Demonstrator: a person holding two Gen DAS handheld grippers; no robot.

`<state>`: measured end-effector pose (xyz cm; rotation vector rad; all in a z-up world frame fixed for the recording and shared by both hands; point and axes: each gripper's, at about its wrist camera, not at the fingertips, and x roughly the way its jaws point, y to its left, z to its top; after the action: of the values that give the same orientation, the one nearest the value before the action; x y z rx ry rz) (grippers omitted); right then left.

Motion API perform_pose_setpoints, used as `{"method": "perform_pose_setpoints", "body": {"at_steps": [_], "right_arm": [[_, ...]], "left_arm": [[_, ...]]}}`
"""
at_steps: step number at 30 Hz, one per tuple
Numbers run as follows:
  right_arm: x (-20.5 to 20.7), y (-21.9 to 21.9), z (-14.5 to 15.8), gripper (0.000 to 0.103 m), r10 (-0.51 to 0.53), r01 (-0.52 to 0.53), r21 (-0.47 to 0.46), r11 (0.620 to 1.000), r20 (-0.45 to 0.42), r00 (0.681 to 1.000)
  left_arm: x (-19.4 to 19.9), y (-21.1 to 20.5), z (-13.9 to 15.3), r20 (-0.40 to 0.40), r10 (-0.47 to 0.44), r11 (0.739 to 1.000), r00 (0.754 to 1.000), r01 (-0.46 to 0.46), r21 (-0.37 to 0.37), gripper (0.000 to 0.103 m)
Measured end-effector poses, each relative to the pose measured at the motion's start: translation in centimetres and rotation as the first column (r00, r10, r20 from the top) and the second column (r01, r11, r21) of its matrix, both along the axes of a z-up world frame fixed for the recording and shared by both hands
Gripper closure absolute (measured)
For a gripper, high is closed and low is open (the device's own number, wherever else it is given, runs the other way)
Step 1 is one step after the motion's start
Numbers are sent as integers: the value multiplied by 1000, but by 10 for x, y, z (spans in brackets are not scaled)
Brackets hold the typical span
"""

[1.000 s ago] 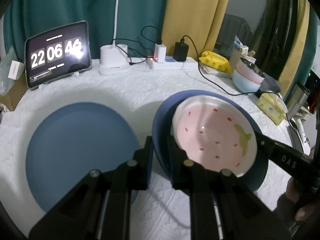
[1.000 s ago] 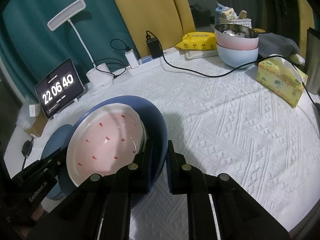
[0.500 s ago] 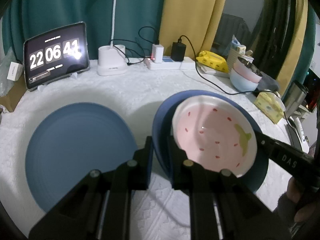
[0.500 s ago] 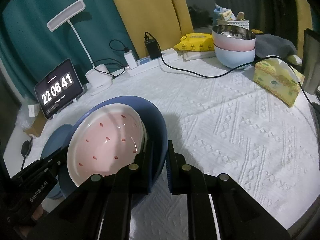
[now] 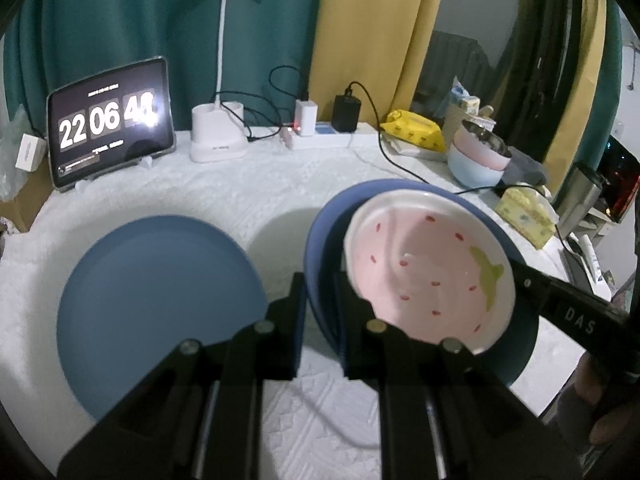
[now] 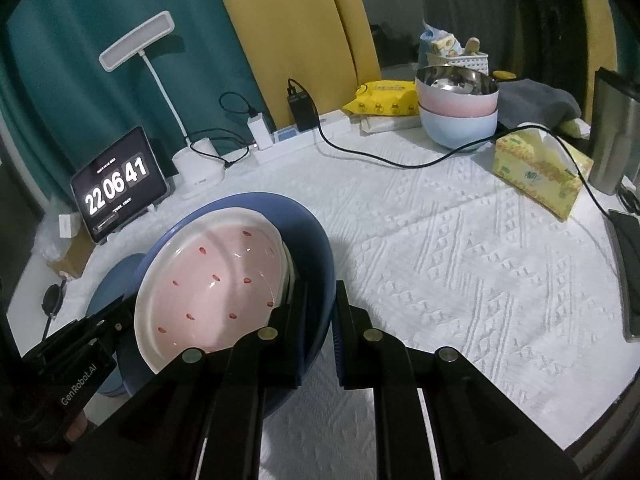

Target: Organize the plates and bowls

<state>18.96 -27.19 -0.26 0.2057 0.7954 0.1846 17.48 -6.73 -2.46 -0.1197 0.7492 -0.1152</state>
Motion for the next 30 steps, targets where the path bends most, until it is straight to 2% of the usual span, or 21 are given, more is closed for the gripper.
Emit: {"method": "perform_pose_setpoints", "body": {"at_steps": [30], "right_arm": [[-20, 30, 40, 90, 12, -11, -20, 1000, 73, 997]], "left_arm": [[-22, 33, 30, 55, 15, 1000, 998, -14, -17, 90]]}}
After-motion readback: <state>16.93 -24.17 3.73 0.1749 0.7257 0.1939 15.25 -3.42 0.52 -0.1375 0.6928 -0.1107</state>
